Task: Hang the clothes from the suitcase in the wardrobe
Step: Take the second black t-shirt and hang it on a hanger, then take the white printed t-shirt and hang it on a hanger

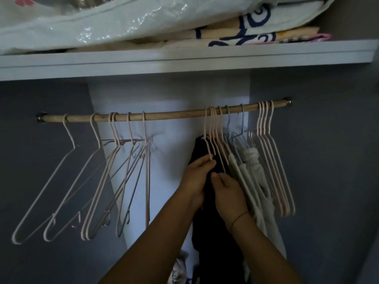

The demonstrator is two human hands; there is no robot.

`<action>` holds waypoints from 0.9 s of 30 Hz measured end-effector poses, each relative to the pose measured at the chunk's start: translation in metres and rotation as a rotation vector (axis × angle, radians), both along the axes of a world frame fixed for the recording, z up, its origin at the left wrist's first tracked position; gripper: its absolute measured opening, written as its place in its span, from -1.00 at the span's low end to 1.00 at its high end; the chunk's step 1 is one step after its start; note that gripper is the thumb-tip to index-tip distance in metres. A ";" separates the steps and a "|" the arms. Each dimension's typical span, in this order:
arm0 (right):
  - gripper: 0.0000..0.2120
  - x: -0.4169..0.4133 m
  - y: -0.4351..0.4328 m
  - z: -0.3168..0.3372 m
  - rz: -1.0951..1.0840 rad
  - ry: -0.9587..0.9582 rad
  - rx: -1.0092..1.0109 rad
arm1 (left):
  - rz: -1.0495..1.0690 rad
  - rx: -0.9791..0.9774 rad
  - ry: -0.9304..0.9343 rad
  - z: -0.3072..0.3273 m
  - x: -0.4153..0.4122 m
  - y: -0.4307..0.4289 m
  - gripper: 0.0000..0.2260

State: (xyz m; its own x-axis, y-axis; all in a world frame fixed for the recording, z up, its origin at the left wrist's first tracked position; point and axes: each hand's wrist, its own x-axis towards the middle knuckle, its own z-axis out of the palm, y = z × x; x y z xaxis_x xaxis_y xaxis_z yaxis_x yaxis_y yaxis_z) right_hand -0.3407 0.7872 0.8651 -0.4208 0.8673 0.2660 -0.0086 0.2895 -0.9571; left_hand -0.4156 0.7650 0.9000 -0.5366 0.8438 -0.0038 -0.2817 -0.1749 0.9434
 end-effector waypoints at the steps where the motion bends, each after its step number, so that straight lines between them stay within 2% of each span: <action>1: -0.66 -0.002 -0.002 -0.001 0.026 0.000 0.014 | 0.015 0.008 0.001 -0.002 -0.003 -0.003 -0.79; 6: -0.66 -0.016 -0.010 0.002 0.093 -0.029 0.060 | 0.057 0.040 -0.011 -0.006 -0.020 -0.013 -0.77; 10: -0.67 -0.020 -0.012 -0.010 0.120 -0.057 0.025 | 0.063 -0.011 0.033 -0.013 -0.019 -0.020 -0.72; 18: -0.77 -0.021 -0.028 -0.025 0.035 0.015 -0.058 | 0.105 -0.102 0.131 -0.025 -0.016 -0.066 -0.64; 24: -0.59 -0.011 -0.098 -0.035 -0.132 0.006 0.112 | 0.195 -0.144 0.145 -0.050 -0.017 -0.148 -0.62; 27: -0.54 -0.002 -0.146 -0.046 -0.094 -0.008 0.151 | 0.251 -0.143 0.127 -0.070 -0.005 -0.207 -0.66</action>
